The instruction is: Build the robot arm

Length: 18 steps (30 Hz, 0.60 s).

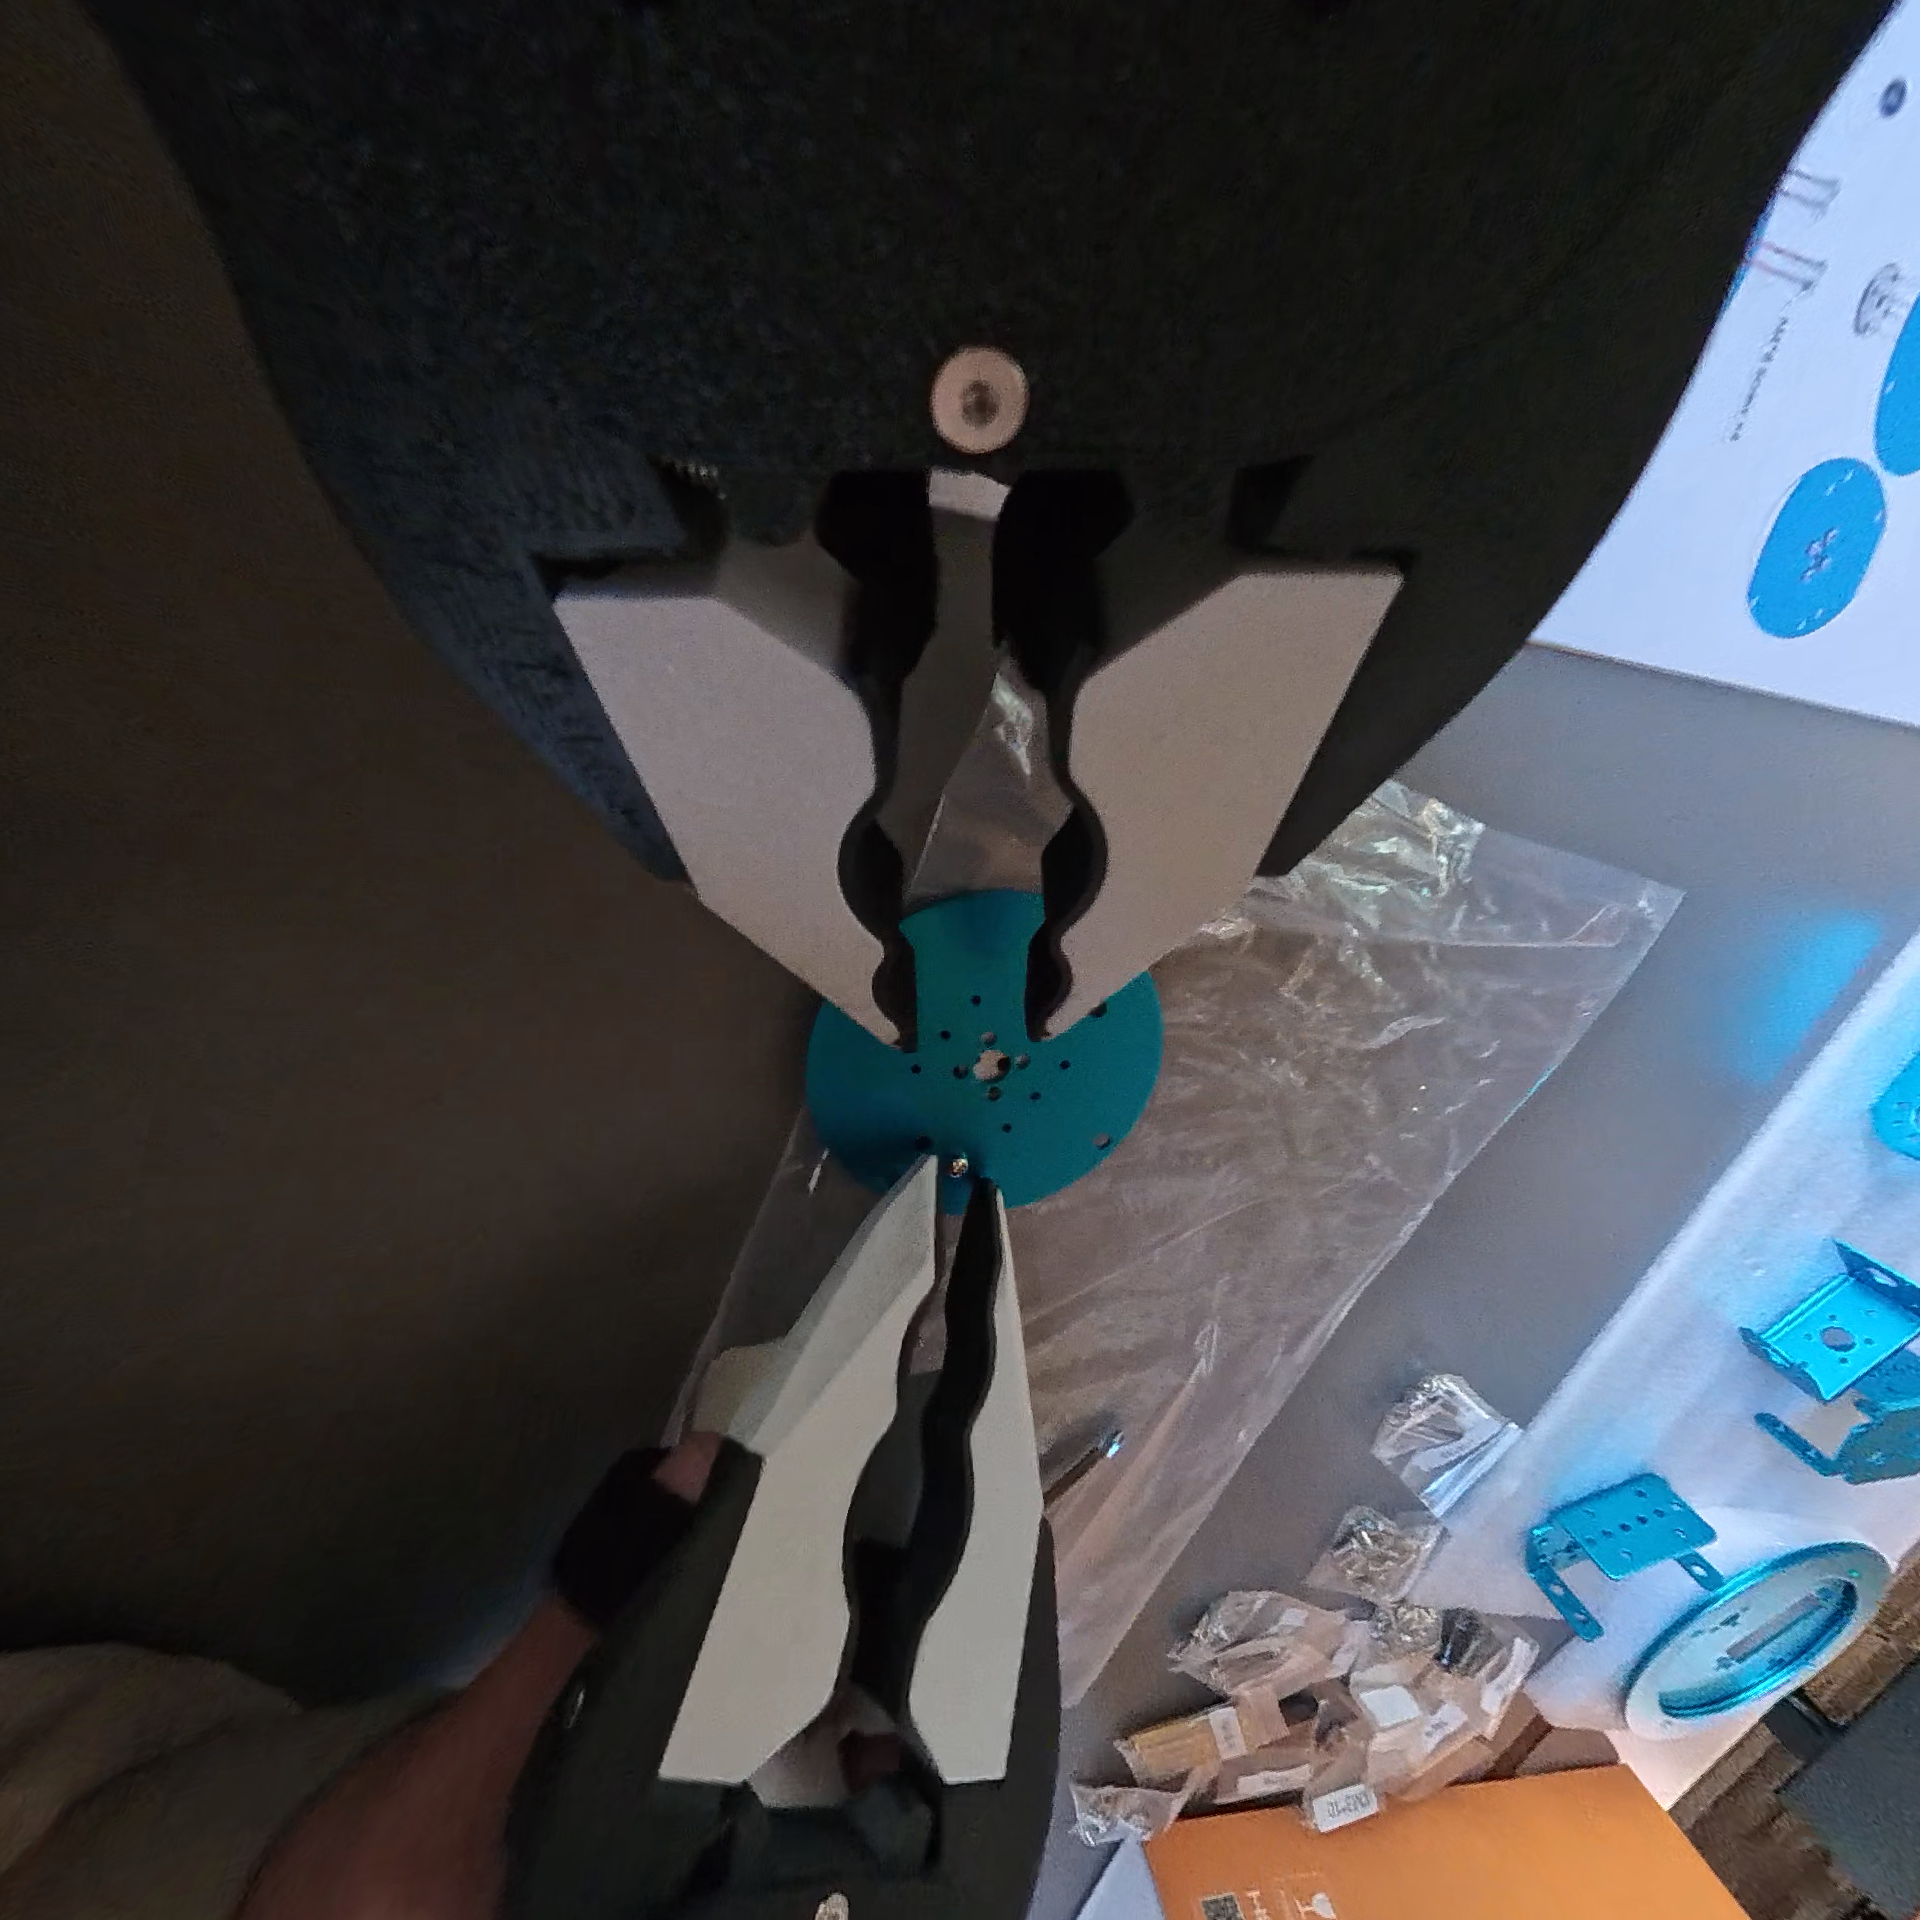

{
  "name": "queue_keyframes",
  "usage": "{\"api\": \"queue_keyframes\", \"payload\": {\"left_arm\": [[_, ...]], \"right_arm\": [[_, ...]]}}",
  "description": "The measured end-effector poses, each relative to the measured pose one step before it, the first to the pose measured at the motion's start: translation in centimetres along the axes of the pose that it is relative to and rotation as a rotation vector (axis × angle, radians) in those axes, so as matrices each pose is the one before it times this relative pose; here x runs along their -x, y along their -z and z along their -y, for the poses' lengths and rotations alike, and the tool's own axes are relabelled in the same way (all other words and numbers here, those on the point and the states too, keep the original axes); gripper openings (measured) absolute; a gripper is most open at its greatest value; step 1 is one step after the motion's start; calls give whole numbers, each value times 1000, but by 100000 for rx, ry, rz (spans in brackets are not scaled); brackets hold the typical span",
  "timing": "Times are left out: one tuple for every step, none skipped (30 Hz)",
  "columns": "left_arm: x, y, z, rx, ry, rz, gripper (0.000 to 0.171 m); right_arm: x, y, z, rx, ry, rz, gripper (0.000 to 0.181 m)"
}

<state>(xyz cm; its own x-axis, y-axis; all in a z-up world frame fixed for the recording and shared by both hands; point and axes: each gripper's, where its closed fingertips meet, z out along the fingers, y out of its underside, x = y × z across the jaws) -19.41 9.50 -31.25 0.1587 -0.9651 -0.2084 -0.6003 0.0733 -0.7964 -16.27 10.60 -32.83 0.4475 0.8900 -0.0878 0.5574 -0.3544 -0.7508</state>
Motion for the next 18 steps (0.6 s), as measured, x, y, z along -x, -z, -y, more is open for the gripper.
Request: {"api": "queue_keyframes", "payload": {"left_arm": [[-49, -166, -127, 768, -1041, 435, 21], [-8, -133, -152, 887, -1033, 553, 21], [-9, -89, -116, 596, -705, 451, 22], [-30, -39, -72, 275, -180, -13, 22], [23, 11, -21, -121, 489, -127, 22], [92, 36, 5, -350, 1036, -28, 23], [102, 55, -19, -130, 1314, -281, 24], [118, 79, 5, -391, 1150, -176, 25], [114, 107, 75, -809, 842, -26, 25], [109, 107, 89, -881, 831, 62, 25], [87, 97, 57, -569, 859, -97, 25], [120, 68, -37, 82, 709, 212, 25], [167, 62, -139, 659, 396, 633, 27], [200, 57, -190, 801, 142, 1002, 29], [156, 57, -204, 753, -11, 828, 30], [99, 19, -203, 759, 113, 483, 32], [51, -29, -176, 583, 196, 255, 34], [-71, -68, -129, 328, 115, -388, 35]], "right_arm": [[-51, -104, -96, 758, 850, -484, 12], [-15, -95, -82, 657, 701, -344, 10], [-17, -92, -105, 931, 875, -436, 9], [-40, -29, 55, -150, 1073, -840, 8], [-42, -43, -17, 293, 833, -735, 6], [-36, -14, 12, 151, 623, -488, 5], [-8, -4, 6, 293, 570, -345, 5], [8, -28, 4, 88, 416, -175, 4], [62, -22, 20, -17, 102, 243, 4], [45, 1, 12, 12, 16, 300, 3], [-16, 21, 2, -116, 109, -190, 3], [-58, 42, 45, -394, 131, -551, 3], [-44, 120, 136, -1097, 127, -431, 3], [-49, 189, 207, -1371, -167, -135, 3], [-131, 262, 282, -1871, -471, -428, 3], [-203, 289, 335, -2214, -458, -706, 3], [-249, 279, 312, -2045, -375, -1000, 3], [-194, 223, 335, -2300, 244, -981, 3]]}}
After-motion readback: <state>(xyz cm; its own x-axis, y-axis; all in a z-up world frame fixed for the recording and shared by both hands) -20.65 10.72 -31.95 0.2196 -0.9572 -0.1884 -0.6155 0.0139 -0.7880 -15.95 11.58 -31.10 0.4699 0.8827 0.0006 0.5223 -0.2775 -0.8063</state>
